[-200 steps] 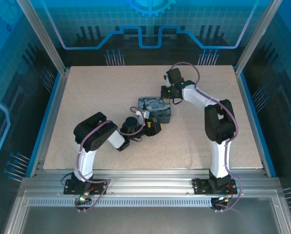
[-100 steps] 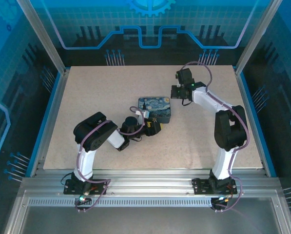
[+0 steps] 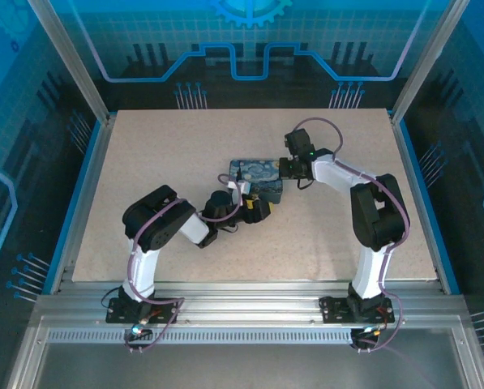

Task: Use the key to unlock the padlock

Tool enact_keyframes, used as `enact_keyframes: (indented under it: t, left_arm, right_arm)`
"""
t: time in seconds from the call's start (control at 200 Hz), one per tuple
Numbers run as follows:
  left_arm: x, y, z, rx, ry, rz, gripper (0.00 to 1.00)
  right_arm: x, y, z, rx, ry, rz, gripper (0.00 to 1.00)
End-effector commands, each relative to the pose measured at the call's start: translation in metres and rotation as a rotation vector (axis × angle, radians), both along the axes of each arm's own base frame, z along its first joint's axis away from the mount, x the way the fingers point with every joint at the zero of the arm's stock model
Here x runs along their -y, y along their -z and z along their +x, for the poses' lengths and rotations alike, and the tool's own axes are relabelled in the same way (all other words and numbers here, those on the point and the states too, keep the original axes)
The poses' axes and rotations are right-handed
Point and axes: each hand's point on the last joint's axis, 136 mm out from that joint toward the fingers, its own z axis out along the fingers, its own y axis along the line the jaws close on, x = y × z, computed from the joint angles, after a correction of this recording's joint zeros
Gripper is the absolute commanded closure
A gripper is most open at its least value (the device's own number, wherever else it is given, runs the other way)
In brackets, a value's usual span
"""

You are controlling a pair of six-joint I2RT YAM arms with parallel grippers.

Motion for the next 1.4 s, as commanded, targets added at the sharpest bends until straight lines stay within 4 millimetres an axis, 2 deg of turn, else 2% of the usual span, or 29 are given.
enact_keyframes:
  t: [0.0, 0.15, 0.38, 0.62, 0.82, 1.011, 1.166, 1.226, 1.396]
  left_arm:
    - [0.006, 0.005, 0.003, -0.023, 0.016, -0.004, 0.25]
    - [0.002, 0.004, 0.004, -0.015, 0.0, 0.001, 0.27]
    - [-0.012, 0.004, 0.0, -0.027, -0.023, -0.03, 0.43]
    - [-0.024, 0.009, -0.002, -0.05, -0.036, -0.015, 0.46]
    - [-0.024, 0.013, -0.003, -0.075, -0.023, -0.003, 0.58]
    - [-0.027, 0.015, -0.002, -0.094, -0.024, 0.006, 0.64]
    - [-0.028, 0.016, -0.001, -0.108, -0.023, 0.013, 0.74]
    - [-0.028, 0.016, 0.0, -0.115, -0.022, 0.015, 0.8]
    - [-0.027, 0.017, 0.001, -0.127, -0.019, 0.03, 0.87]
  right_arm:
    - [-0.009, 0.011, -0.008, -0.024, -0.011, 0.014, 1.0]
    - [-0.009, 0.012, -0.01, -0.025, -0.012, 0.011, 1.0]
    - [-0.011, 0.009, -0.011, -0.02, -0.014, 0.022, 1.0]
    - [-0.011, 0.004, -0.011, -0.009, -0.015, 0.026, 1.0]
    - [-0.013, 0.004, -0.011, -0.009, -0.017, 0.027, 1.0]
    - [-0.013, 0.003, -0.011, -0.005, -0.02, 0.027, 1.0]
    - [-0.013, 0.002, -0.012, -0.001, -0.021, 0.028, 1.0]
    - [-0.013, 0.001, -0.013, 0.001, -0.022, 0.029, 1.0]
    - [-0.012, -0.003, -0.013, 0.01, -0.024, 0.031, 1.0]
